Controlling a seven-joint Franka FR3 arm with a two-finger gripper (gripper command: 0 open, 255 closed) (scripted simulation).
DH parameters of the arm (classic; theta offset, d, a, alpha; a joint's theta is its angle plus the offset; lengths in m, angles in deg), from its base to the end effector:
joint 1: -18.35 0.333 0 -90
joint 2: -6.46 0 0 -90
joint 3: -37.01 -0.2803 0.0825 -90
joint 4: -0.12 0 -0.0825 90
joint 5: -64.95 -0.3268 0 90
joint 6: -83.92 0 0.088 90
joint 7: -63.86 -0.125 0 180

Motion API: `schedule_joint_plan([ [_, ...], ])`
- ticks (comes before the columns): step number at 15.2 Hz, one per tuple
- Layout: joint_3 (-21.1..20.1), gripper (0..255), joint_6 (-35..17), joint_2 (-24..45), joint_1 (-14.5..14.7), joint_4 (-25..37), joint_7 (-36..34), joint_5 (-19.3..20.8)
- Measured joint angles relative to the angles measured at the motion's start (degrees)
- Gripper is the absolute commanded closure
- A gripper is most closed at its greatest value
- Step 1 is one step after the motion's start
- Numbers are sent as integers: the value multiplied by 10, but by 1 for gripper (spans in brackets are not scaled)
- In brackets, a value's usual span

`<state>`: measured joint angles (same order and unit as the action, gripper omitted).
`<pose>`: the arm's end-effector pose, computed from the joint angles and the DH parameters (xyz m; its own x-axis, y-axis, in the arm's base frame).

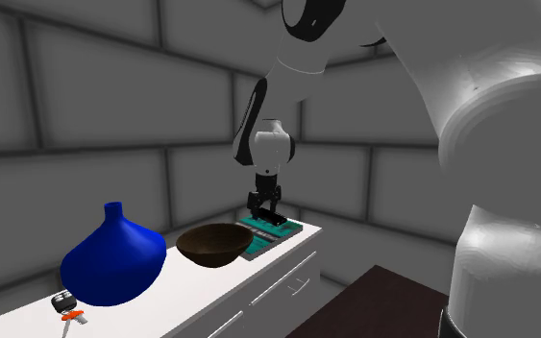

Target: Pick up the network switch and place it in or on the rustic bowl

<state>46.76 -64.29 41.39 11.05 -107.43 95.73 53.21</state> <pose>0.5683 -0.1714 0.1958 0.9857 0.1267 0.1107 0.1236 -0.9917 0.0341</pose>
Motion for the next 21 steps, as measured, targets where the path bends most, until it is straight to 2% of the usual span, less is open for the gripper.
schedule_joint_plan([
  [1, 0, 255, 0, 0, 0, 0, 0, 0],
  [11, 0, 255, -1, -1, 0, 0, 0, 0],
  [21, 12, 255, 48, -51, 9, -3, -11, 15],
])
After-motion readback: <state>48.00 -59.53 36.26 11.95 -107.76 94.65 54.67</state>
